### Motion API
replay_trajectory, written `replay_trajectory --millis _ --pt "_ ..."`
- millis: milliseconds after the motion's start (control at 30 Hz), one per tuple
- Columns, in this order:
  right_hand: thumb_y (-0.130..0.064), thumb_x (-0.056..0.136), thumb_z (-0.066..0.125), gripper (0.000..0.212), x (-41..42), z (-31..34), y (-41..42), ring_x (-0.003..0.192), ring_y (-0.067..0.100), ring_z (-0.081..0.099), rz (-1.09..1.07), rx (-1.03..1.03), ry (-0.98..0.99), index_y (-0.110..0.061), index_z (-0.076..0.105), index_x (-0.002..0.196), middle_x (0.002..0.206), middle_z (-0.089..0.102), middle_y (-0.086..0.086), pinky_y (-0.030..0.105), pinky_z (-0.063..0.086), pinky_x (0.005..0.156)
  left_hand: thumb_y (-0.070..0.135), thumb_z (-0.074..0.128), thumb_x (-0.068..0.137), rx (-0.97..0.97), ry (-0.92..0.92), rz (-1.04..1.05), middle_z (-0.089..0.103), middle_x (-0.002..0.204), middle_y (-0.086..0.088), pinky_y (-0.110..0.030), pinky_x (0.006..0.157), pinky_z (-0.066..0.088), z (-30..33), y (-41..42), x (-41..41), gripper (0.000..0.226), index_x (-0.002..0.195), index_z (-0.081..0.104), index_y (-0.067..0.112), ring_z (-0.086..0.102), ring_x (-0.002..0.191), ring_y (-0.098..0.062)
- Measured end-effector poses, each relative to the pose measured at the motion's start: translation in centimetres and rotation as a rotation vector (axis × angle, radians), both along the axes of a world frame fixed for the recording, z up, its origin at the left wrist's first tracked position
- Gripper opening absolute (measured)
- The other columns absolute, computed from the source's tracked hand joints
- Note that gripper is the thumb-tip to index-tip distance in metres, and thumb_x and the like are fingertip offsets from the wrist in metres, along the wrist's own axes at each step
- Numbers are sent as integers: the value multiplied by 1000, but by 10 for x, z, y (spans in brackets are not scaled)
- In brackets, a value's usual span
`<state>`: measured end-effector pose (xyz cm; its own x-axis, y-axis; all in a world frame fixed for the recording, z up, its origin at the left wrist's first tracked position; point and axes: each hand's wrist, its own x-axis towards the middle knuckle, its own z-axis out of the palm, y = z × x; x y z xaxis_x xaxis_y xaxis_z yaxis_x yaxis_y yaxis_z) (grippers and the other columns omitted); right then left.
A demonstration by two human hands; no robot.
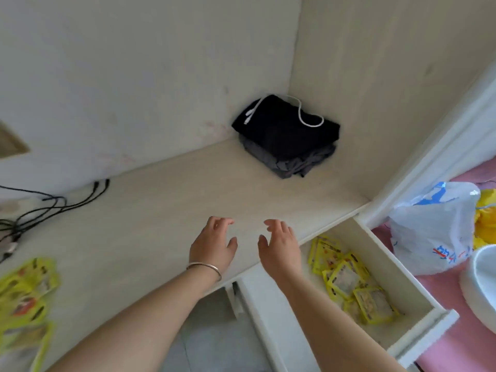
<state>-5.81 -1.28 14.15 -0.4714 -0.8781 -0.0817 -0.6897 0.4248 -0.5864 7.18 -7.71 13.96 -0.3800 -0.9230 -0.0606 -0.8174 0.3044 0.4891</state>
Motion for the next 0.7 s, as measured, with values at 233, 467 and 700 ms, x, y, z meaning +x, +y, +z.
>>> replay_trajectory --millis 233,467,700 --pt "-22 95 43 36 125 7 -44 124 17 42 299 35 9 -20 47 130 130 52 -3 29 39 96 29 51 90 -18 -131 207 43 133 7 -32 84 52 8 -2 155 40 129 46 29 56 113 -14" --pt "-21 95 43 34 265 -5 -56 123 17 42 510 129 2 -21 50 127 128 52 -4 28 40 92 28 52 89 71 -171 453 42 135 0 -35 83 49 -1 21 308 42 131 45 27 55 115 -21" --pt "-23 94 46 33 368 -20 -61 124 17 43 639 189 -12 -22 52 126 127 53 -3 29 41 94 36 51 91 156 -211 685 47 131 -2 -37 90 45 -22 57 407 42 131 45 26 51 118 -24"
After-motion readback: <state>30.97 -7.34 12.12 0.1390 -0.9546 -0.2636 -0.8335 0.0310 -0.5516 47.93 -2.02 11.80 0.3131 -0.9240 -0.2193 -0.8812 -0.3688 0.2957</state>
